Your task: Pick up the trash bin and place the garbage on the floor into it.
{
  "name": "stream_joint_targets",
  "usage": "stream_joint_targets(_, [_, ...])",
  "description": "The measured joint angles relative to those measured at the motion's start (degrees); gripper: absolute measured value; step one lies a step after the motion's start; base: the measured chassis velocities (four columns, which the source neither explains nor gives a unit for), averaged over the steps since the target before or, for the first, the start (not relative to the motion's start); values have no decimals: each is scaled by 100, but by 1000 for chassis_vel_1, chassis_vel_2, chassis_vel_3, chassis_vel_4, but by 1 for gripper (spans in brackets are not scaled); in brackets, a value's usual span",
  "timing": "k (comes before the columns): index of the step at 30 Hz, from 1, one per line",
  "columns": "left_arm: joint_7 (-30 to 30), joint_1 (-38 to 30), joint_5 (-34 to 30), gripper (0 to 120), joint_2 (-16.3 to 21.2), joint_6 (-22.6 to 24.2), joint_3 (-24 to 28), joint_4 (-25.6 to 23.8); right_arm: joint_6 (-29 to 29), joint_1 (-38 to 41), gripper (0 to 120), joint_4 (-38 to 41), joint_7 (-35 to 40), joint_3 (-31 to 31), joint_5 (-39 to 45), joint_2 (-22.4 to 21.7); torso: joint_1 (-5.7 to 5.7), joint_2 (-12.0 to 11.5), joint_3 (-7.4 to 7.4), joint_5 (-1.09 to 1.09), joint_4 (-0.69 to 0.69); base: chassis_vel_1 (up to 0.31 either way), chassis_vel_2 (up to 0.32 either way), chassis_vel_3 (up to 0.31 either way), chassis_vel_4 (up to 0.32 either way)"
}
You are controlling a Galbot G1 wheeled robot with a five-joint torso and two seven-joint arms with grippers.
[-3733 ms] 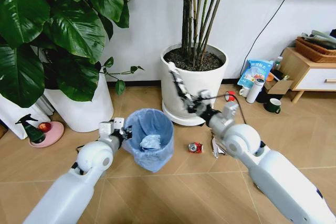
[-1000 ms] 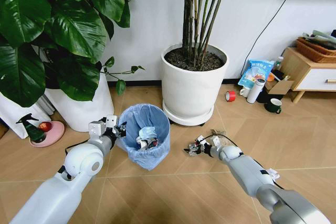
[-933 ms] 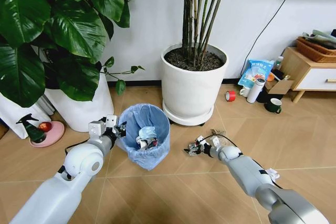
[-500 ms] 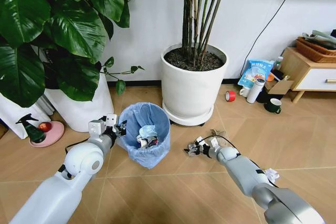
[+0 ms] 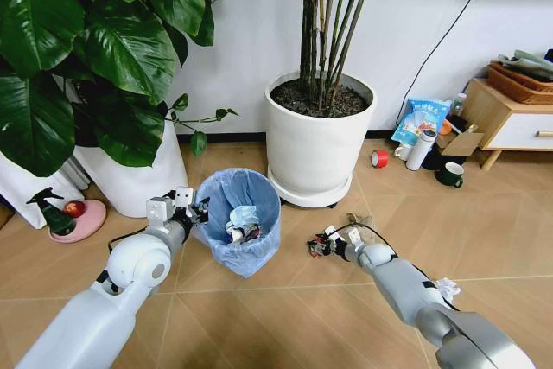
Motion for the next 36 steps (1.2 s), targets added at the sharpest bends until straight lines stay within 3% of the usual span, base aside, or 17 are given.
stream_joint_targets(22, [33,-56,62,0,-11,-84,-16,58,37,-180,26,411,410,92,369,-83,0,0,2,0,0,0,0,0,0])
stream_joint_targets(33, [2,-39,158,0,-115,-75,-20,132,-174,-659,26,1908,763,305,1000,-723,0,0,1,-3,0,0,0,0,0])
stream_joint_targets(36, [-25,-40,210,0,-173,-42,19,193,-365,-1000,26,2970,925,503,1315,-1189,0,0,1,2,-1,0,0,0,0])
